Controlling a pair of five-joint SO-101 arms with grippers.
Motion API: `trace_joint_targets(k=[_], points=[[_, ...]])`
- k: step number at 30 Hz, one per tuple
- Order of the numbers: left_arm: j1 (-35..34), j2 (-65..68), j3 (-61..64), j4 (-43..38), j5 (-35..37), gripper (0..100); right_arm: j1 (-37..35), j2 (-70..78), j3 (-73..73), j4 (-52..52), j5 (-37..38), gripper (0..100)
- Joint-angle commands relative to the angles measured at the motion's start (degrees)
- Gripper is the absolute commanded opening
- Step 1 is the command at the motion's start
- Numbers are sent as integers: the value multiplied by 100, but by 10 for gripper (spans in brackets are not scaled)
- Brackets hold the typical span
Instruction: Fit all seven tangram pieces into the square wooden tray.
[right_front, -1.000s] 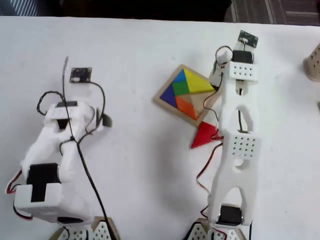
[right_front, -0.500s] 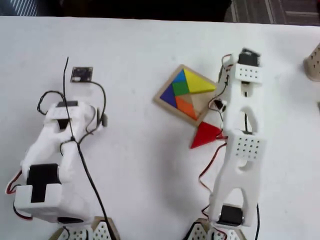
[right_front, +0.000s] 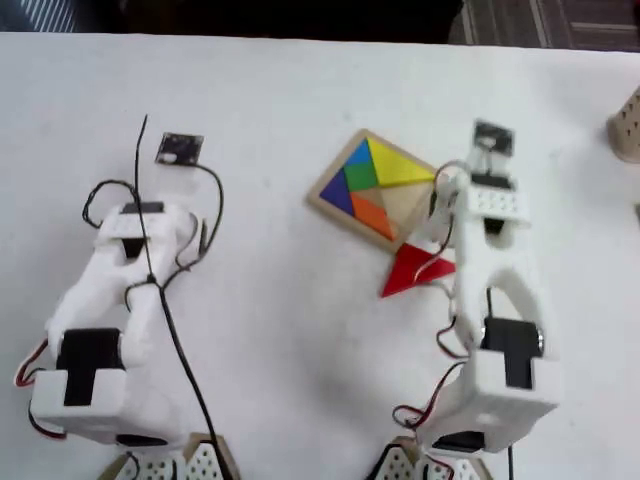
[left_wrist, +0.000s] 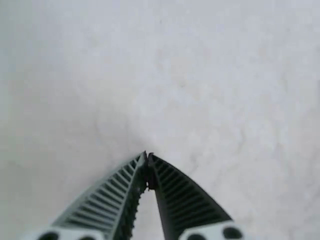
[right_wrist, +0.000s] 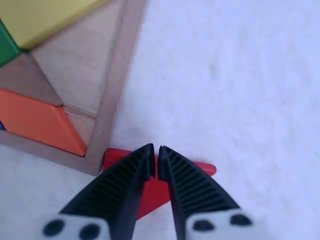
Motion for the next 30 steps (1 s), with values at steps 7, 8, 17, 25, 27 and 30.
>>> trace_joint_targets(k=[7, 8, 17, 25, 27, 30], points=[[268, -2202, 1618, -448, -79, 23, 75, -13, 316, -646, 607, 20], [295, -2378, 1785, -440, -88, 24, 75, 22, 264, -523, 615, 20], [136, -2176, 1758, -273, -88, 27, -22, 13, 422, 215, 897, 19], [110, -1411, 1196, -123, -62, 24, -497, -1341, 1864, 180, 932, 19], [110, -1385, 1143, -62, -79, 24, -681, -1833, 2251, -22, 941, 19], [110, -1385, 1160, -79, -88, 24, -778, -2387, 2664, -312, 941, 19]])
